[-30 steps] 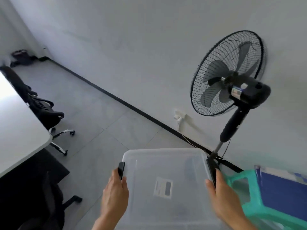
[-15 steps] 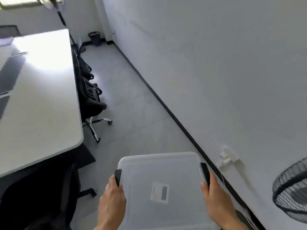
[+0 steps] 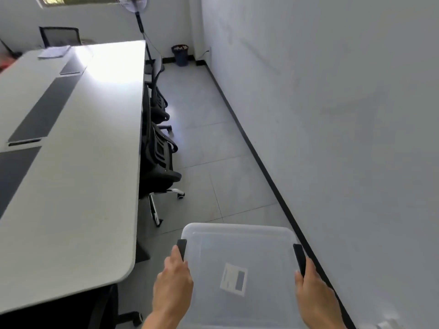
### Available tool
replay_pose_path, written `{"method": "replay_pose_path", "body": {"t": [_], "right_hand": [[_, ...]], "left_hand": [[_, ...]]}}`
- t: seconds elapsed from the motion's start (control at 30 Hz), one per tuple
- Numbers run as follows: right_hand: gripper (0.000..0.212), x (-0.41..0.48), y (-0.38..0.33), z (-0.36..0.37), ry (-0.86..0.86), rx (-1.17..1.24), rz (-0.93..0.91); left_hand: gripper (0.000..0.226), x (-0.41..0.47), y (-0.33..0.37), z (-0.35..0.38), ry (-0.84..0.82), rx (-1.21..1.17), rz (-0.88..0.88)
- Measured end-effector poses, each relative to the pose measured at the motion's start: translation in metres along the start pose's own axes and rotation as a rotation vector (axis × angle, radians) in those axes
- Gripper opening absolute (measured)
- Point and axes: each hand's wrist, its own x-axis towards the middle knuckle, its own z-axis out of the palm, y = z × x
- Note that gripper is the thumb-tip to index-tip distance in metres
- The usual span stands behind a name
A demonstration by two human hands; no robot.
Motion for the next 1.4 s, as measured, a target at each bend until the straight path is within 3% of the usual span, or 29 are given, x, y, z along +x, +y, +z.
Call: {"method": "replay_pose_path", "body": {"t": [0.47, 0.7, 0.97, 1.23, 1.4], "right_hand": [[0.047, 0.339, -0.093, -0.059, 0.039, 0.104, -0.049], [0.044, 0.51, -0.204, -0.118, -0.025, 0.074, -0.259], [0.045, 0.671, -0.341, -0.104, -0.113, 0.061, -0.361], [0.061, 0.815, -0.473, -0.129, -0.104, 0.127, -0.244], [0.06, 0.914, -0.529, -0.146, -0.07, 0.232, -0.186]], "left_hand": [[0.046, 0.3, 0.173, 0.026, 0.039, -0.026, -0.013], [0.044, 0.429, 0.234, 0.001, 0.172, -0.146, -0.133], [0.044, 0.605, 0.243, -0.019, 0.224, -0.234, -0.261], [0.04, 0.822, 0.293, -0.086, 0.149, -0.318, -0.184], [0.04, 0.949, 0.342, -0.104, 0.104, -0.358, -0.123]]}}
